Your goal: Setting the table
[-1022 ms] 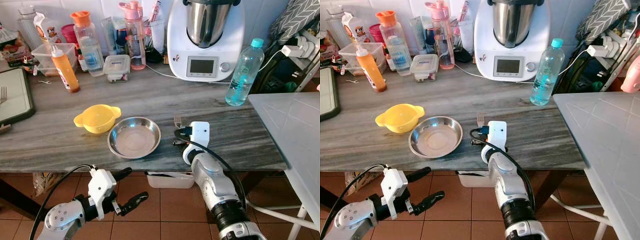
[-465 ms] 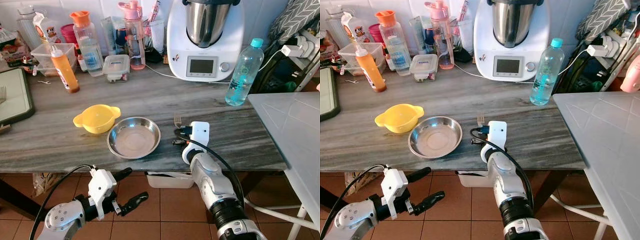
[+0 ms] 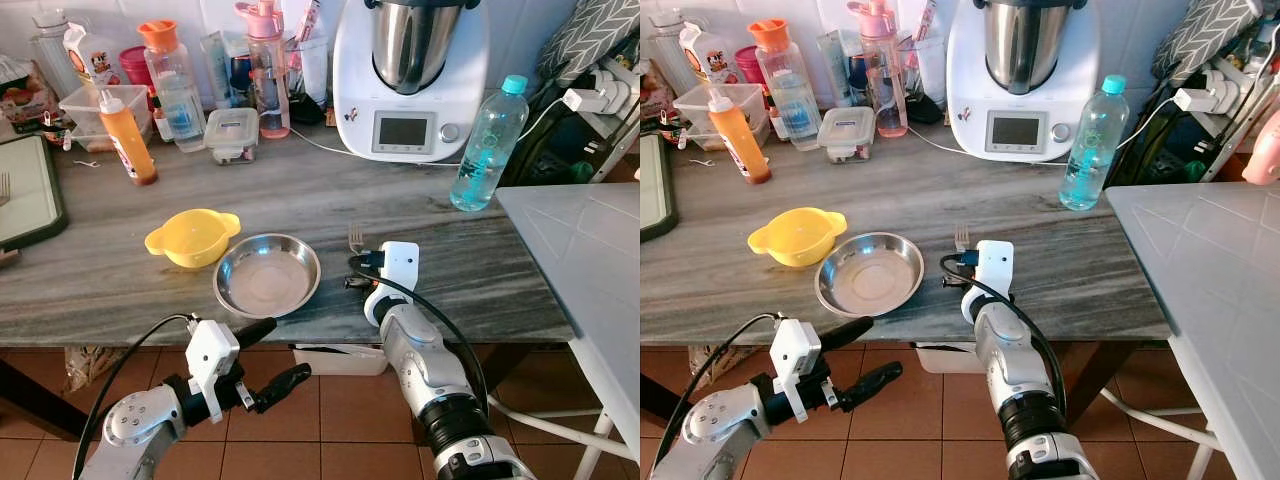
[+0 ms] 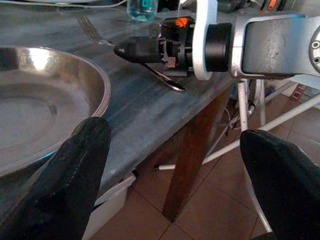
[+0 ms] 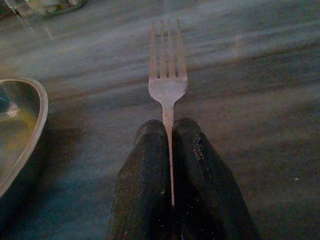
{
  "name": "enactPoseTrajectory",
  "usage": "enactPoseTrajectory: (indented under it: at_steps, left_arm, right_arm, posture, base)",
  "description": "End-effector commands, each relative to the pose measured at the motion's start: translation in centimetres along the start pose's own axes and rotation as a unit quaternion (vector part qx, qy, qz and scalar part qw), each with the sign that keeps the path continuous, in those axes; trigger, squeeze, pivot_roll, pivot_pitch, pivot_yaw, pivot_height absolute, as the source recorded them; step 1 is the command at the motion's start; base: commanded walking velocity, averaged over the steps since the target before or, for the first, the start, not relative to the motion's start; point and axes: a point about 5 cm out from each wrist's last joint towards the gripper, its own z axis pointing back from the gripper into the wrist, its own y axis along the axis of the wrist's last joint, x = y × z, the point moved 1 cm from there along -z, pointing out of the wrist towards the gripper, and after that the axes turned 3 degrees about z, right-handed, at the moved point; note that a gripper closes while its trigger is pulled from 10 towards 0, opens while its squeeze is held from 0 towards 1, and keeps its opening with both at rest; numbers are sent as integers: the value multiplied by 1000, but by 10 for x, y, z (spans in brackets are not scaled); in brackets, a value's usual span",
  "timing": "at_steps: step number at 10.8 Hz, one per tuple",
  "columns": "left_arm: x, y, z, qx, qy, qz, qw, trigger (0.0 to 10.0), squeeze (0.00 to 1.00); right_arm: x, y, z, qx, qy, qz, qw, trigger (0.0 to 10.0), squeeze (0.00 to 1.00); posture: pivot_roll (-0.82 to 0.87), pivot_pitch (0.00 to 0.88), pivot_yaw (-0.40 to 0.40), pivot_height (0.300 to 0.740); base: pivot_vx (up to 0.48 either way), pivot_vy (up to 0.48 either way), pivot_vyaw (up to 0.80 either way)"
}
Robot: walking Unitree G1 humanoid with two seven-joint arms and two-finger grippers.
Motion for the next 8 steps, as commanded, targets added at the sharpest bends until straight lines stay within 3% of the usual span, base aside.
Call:
enactPoseTrajectory:
  at_steps: [1, 5, 6, 8]
  left_arm:
    - [-3, 6, 0, 5, 6, -6, 1000, 10000, 0]
    - [-2, 6, 0, 9, 10, 7, 1000, 10000, 0]
    - [-3, 7, 1, 7, 10, 7, 1000, 10000, 0]
    - [-3, 7, 1, 6, 10, 7, 1000, 10000, 0]
  right_arm:
    - [0, -3, -1, -8, -1, -1, 1000, 10000, 0]
    - [0, -4, -1, -9, -1, 0, 1000, 10000, 0]
    - [0, -3, -1, -6, -1, -4, 1000, 10000, 1000]
    - [0, -3, -1, -5, 0, -4, 1000, 10000, 1000]
  posture:
    - [65, 51, 20, 740]
    - [65, 51, 19, 740]
    - [63, 53, 23, 740]
    - [63, 56, 24, 740]
  base:
    - [0, 0, 0]
    - [0, 0, 0]
    - [0, 0, 0]
    - [0, 0, 0]
